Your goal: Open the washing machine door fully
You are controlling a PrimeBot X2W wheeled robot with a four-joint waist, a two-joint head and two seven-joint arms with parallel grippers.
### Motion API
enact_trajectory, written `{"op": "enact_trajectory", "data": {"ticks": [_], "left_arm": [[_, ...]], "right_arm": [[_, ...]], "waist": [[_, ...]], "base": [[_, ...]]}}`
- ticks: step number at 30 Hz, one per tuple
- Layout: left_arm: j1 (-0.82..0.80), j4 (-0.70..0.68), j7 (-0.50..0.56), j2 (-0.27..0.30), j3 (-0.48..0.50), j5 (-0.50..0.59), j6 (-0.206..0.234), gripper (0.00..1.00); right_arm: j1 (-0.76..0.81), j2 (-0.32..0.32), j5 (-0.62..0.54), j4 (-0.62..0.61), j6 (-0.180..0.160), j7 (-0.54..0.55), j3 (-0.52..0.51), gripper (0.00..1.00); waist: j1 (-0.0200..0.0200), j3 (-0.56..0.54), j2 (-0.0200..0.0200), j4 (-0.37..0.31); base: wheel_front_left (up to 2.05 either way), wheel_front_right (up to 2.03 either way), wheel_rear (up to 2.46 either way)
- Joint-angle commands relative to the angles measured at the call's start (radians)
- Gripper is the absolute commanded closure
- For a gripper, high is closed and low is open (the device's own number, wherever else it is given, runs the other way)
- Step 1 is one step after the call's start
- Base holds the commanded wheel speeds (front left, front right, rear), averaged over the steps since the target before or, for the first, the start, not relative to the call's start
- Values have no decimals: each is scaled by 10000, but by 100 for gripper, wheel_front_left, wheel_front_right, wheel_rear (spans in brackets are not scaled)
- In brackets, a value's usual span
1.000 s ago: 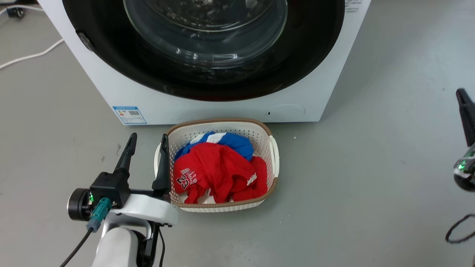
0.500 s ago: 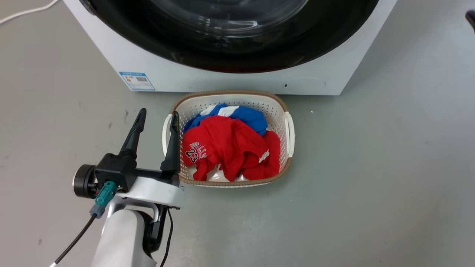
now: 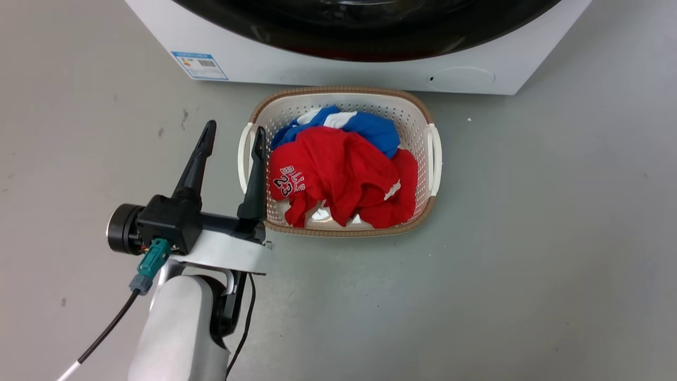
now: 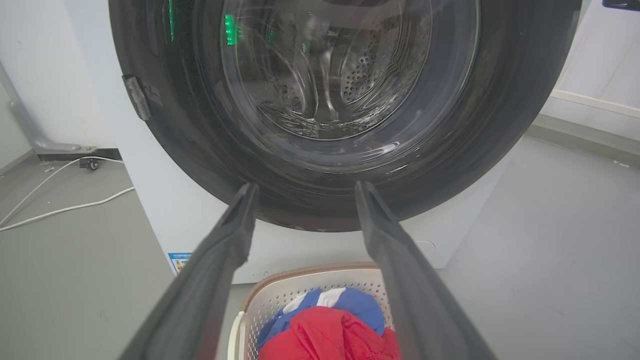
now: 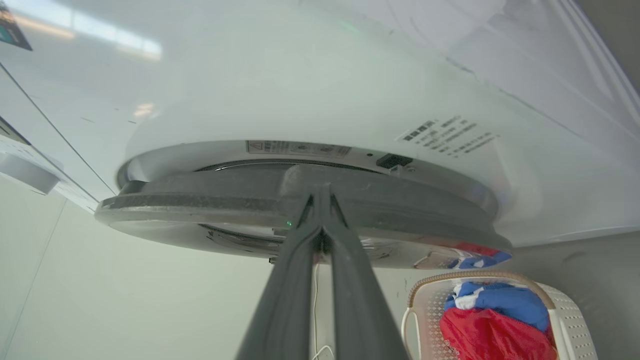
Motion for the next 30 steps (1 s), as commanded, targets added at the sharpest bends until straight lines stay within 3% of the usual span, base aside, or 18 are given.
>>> {"op": "enact_trajectory", "data": {"ticks": [1, 15, 30], "left_arm": [[-241, -76, -28, -17, -33, -59, 65, 0], [-727, -169, -27, -18, -232, -188, 249, 0], [-429, 233, -27, -17, -171, -205, 326, 0]], "right_arm": [[-455, 108, -217, 128, 1, 60, 15, 100], [-1831, 451, -1221, 527, 1, 302, -2, 100], [-635, 929, -738, 232, 4, 2552, 74, 100]], "waist": [[-1, 263, 0, 128], [-1, 1115, 0, 325], [-1, 418, 0, 94]], "base": [[0, 0, 0], [0, 0, 0], [0, 0, 0]]}}
